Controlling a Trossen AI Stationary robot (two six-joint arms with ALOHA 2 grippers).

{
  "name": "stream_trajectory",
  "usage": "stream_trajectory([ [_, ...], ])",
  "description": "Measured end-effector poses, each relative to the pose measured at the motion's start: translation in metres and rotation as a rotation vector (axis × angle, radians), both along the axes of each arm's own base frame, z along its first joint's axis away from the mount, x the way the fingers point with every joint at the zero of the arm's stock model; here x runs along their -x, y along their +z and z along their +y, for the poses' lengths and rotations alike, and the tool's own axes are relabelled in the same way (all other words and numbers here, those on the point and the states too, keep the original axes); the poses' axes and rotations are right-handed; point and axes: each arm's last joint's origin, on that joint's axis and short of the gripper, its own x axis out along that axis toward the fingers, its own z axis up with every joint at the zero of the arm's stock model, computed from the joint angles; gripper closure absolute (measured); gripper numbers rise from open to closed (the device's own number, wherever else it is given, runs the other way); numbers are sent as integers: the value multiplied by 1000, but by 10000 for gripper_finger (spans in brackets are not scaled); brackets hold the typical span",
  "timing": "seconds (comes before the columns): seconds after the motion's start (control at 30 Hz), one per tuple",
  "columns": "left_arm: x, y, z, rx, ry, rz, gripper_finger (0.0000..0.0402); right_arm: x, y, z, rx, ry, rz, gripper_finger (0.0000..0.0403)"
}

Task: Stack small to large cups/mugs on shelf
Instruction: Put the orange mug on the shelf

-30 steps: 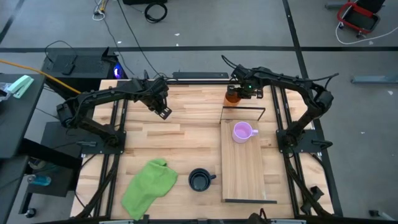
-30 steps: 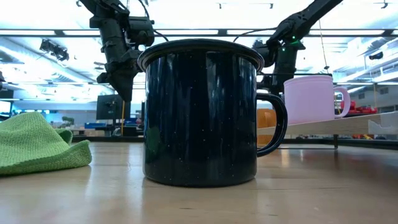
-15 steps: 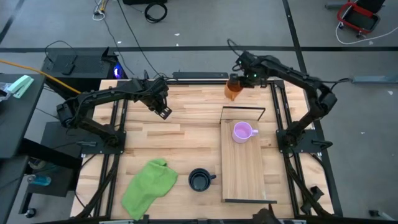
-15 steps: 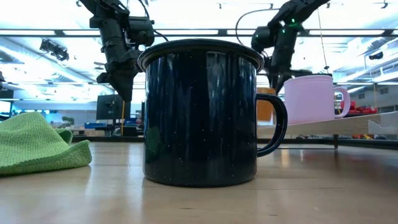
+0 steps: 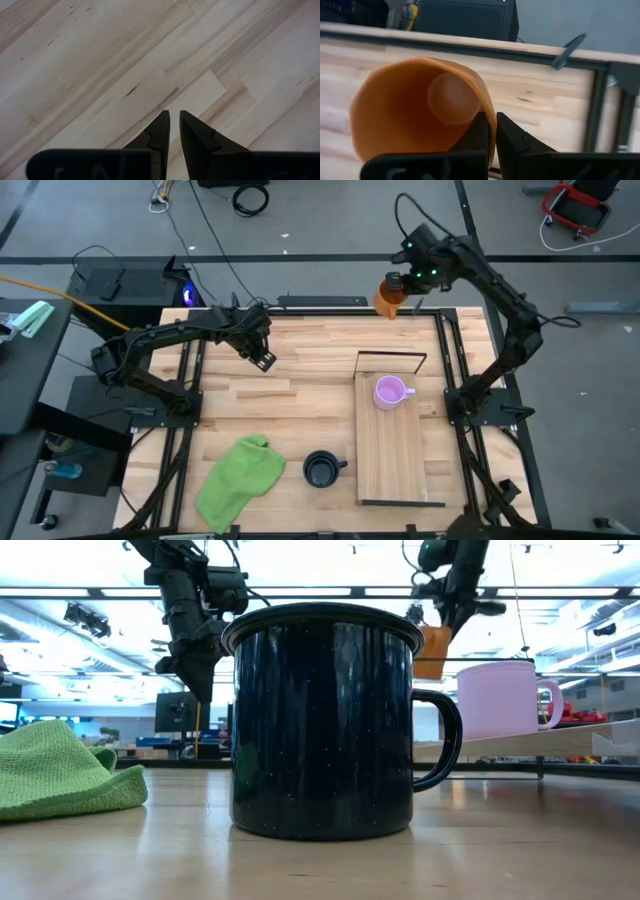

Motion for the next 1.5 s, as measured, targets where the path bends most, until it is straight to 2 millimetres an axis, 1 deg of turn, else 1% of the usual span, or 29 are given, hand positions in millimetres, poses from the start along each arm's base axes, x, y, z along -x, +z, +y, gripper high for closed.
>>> stream_trajectory([
  [0.13, 0, 0, 0, 1, 0, 0, 359, 11, 23, 9, 23, 84, 30, 389],
  [0.23, 0, 0, 0, 0, 0, 0, 362, 17, 36, 16, 37, 144, 48, 389],
  [0.4, 0, 0, 0, 1, 1, 1, 361, 19, 60, 27, 107, 252, -55, 389],
  [0.57, 1, 0, -1, 6, 1, 10, 367, 17, 74, 38, 154, 372, -107, 389],
  [0.7, 2, -1, -1, 11, 1, 18, 373, 12, 78, 51, 144, 502, -164, 389],
  [0.87, 2, -1, -1, 16, 14, 18, 377, 4, 84, 76, 150, 679, -218, 389],
  [1.03, 2, -1, -1, 17, 20, 17, 377, 5, 93, 107, 175, 806, -260, 389],
  [1.27, 2, -1, -1, 18, 19, 17, 377, 14, 104, 149, 166, 902, -335, 389],
  [1.37, 2, -1, -1, 17, 19, 17, 380, 17, 106, 165, 181, 954, -339, 389],
  [1.5, 2, -1, -1, 18, 19, 18, 385, 17, 108, 183, 195, 982, -328, 389],
])
